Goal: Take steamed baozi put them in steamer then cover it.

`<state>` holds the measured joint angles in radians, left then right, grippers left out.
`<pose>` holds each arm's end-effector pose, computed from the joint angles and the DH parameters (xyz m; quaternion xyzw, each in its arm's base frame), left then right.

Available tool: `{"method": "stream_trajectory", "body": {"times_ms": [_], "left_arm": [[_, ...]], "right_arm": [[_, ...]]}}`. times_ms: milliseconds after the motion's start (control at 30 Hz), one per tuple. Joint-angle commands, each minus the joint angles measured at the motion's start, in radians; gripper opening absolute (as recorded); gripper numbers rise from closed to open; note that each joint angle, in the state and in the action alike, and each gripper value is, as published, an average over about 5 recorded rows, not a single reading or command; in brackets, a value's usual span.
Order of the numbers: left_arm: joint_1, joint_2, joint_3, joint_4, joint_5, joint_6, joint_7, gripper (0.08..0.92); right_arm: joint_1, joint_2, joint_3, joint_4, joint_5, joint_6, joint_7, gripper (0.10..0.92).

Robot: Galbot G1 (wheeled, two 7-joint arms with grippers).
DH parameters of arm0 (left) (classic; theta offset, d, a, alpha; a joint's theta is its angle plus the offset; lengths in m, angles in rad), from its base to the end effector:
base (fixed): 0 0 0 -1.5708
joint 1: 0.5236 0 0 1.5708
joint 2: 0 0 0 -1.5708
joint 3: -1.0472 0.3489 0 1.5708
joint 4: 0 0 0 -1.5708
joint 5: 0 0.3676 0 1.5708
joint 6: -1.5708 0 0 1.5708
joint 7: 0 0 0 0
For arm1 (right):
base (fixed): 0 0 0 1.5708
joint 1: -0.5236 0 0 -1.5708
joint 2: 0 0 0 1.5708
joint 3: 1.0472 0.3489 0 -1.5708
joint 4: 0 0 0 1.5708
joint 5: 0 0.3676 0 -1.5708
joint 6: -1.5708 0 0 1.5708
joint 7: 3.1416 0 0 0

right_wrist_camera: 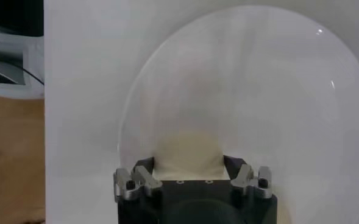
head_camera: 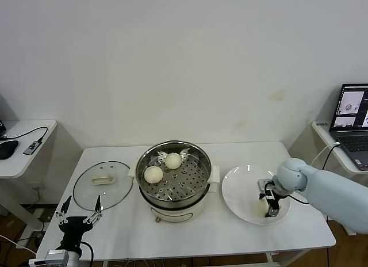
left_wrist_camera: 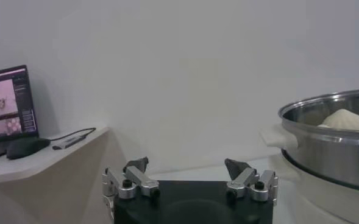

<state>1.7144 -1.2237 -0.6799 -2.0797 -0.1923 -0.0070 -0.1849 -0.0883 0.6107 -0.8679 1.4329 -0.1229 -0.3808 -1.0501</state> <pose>0.1608 0.1047 -0.3083 0.0663 -0.9916 -0.0963 0.0548 0.4650 -0.1218 -0.2470 0.4977 -0.5149 0.5381 0.4445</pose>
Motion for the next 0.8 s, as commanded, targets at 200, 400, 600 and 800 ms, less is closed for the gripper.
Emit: {"method": "stream_trajectory", "body": {"times_ms": [200,400,600,800], "left_arm": [[0.001,0.002,-0.001,-0.003,0.001,0.000,0.000,0.823],[-0.003,0.004,0.002,-0.005,0.002,0.002,0.001,0.823],[-0.005,0.004,0.009,-0.010,0.004,0.003,0.002,0.823],[-0.009,0.012,0.009,-0.009,0.003,0.004,0.001,0.823]], "right_arm": [[0.095,-0.028,-0.017,0.022,0.028,0.008,-0.016,0.597],[0.274,-0.028,-0.036,0.028,0.114,0.022,-0.055,0.601],[0.486,0.029,-0.130,0.014,0.225,0.017,-0.065,0.602],[0.686,0.132,-0.242,0.014,0.298,0.021,-0.050,0.602]]}}
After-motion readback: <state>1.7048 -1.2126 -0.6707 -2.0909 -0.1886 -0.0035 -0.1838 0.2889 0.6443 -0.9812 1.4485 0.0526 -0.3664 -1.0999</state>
